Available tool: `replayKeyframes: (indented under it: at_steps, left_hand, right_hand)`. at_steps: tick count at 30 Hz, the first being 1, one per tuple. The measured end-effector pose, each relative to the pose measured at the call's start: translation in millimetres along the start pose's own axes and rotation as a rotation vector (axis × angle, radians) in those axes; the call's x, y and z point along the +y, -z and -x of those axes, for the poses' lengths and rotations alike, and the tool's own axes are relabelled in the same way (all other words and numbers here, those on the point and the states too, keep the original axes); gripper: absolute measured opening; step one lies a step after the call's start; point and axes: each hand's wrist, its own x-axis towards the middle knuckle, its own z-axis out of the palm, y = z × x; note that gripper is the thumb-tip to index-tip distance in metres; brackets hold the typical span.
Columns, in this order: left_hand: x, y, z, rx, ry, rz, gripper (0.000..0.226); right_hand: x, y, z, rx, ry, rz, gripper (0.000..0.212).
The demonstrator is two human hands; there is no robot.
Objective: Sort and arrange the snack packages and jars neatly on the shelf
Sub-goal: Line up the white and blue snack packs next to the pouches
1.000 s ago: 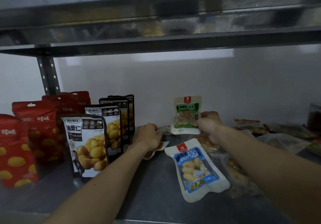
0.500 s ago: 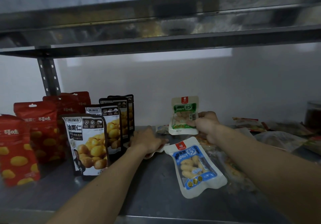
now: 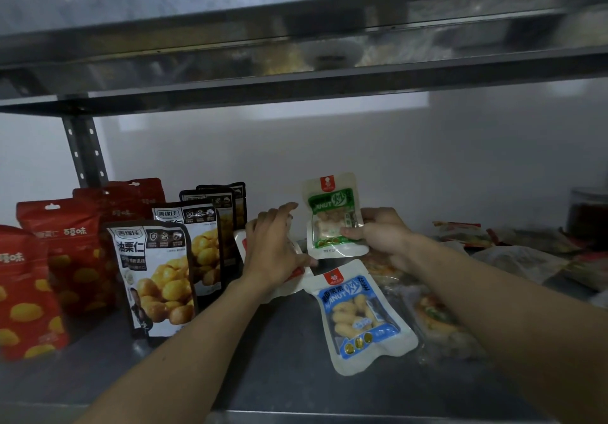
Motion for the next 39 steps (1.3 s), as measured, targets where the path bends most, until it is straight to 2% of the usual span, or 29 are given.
replayKeyframes:
  at_steps: [5,9,14,17,19,23,27,29,32,34,36,39]
  left_hand:
    - [3.0,2.0,5.7,0.068,0.012,0.110,0.112]
    - [5.3,4.6,7.3,0.107,-0.025,0.146,0.113]
    - [11.4,3.6,7.4,0.117,-0.110,0.166,0.106]
    - [18.3,4.5,7.9,0.115,-0.107,0.195,0.104]
    - [24.5,6.1,8.8,0.117,-0.129,0.221,0.101]
    - [33.7,5.2,8.8,0.111,-0.174,0.253,0.095]
    - [36.4,0.8,8.9,0.071,-0.175,0.299,0.092]
    - [32.9,-0.1,7.6,0.055,-0.156,0.346,0.091]
    - [24.6,1.2,6.2,0.144,-0.139,0.352,0.088]
    - [18.5,3.4,5.1,0.217,-0.026,0.365,0.089]
    - [14.2,6.2,1.8,0.229,0.225,0.478,0.086]
    - [12.3,8.9,-5.5,-0.034,0.533,1.030,0.068]
  right_hand:
    - [-0.9,2.9,-2.3,-0.076,0.004,-0.011,0.040]
    - [-1.0,3.9,-2.3,-0.018,0.055,0.026,0.036]
    - [0.1,-8.0,-2.4,-0.103,0.064,0.102,0.066]
    - [-1.1,-18.8,-2.4,-0.173,0.042,0.107,0.073]
    - [-4.2,-23.8,0.3,-0.230,0.014,0.028,0.067]
    - [-6.8,-30.9,6.8,-0.353,-0.012,-0.176,0.037]
    - [-5.7,-39.2,9.0,-0.259,0.078,-0.063,0.031]
    - [-4.6,-39.8,7.4,-0.224,0.080,-0.079,0.027]
    - [-5.5,-37.2,5.3,-0.204,0.095,-0.095,0.035]
    - [-7.3,-32.9,1.6,-0.160,0.112,-0.107,0.042]
    - [-10.1,-28.4,-0.9,-0.139,0.105,-0.185,0.043]
    - [-12.8,-27.2,0.2,-0.163,0.077,-0.283,0.040]
